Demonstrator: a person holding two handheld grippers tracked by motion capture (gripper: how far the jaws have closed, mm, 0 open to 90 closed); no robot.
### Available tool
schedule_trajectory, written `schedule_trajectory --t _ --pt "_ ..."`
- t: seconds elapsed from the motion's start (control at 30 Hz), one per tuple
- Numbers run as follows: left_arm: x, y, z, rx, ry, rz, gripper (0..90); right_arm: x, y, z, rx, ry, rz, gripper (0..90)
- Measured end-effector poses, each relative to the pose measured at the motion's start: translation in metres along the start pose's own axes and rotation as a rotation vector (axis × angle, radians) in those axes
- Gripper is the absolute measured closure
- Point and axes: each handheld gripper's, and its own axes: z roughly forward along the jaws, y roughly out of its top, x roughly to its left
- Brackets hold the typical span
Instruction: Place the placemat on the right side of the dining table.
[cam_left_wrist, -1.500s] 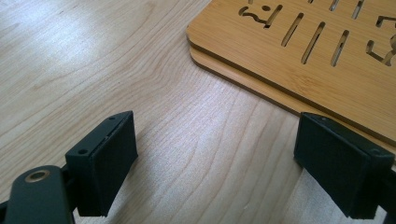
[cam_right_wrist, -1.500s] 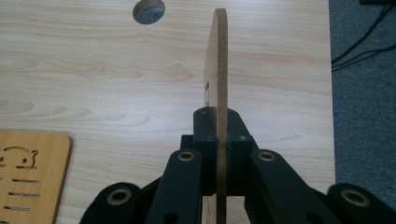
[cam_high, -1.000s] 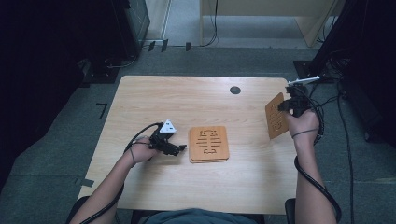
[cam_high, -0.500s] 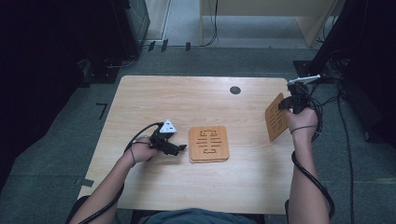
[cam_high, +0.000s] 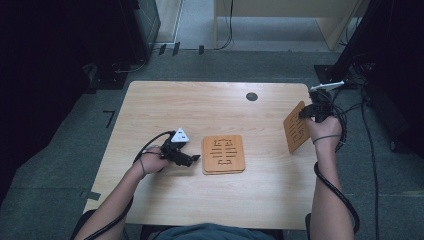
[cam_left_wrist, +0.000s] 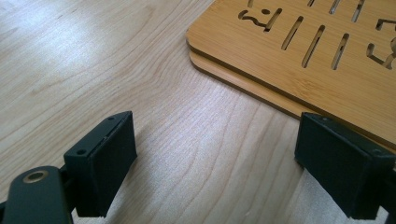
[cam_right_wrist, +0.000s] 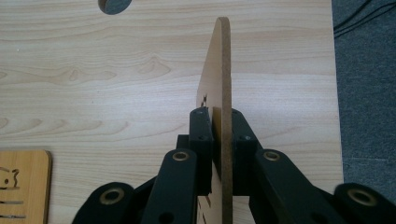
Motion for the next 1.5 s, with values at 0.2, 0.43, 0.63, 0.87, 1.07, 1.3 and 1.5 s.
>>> schedule_trajectory --t 0.2,0.43,0.63,0.87,1.07,1.3,1.5 --pt "0.000 0.000 0.000 -0.001 0.000 -0.001 11.6 -0.004 -0.001 0.000 0.002 -0.014 0.005 77.9" --pt "0.000 0.000 0.000 -0.002 -0.001 0.000 11.5 -0.008 -0.002 0.001 0.006 -0.033 0.001 76.4" --pt "0.000 0.000 0.000 -0.004 -0.001 0.000 11.5 -0.012 -0.004 0.004 0.016 -0.031 0.010 74.6" --pt "0.000 0.000 0.000 -0.006 -0.002 -0.001 11.5 -0.018 -0.005 0.008 0.023 -0.030 0.023 70.8" --pt "0.000 0.000 0.000 -0.005 -0.001 0.000 11.5 -0.021 -0.007 0.011 0.033 -0.030 0.029 68.1" --pt "0.000 0.000 0.000 -0.006 -0.001 0.000 11.5 -0.025 -0.009 0.016 0.044 -0.027 0.034 63.9" --pt "0.000 0.000 0.000 -0.007 -0.001 0.000 11.5 -0.029 -0.010 0.019 0.054 -0.021 0.050 61.6"
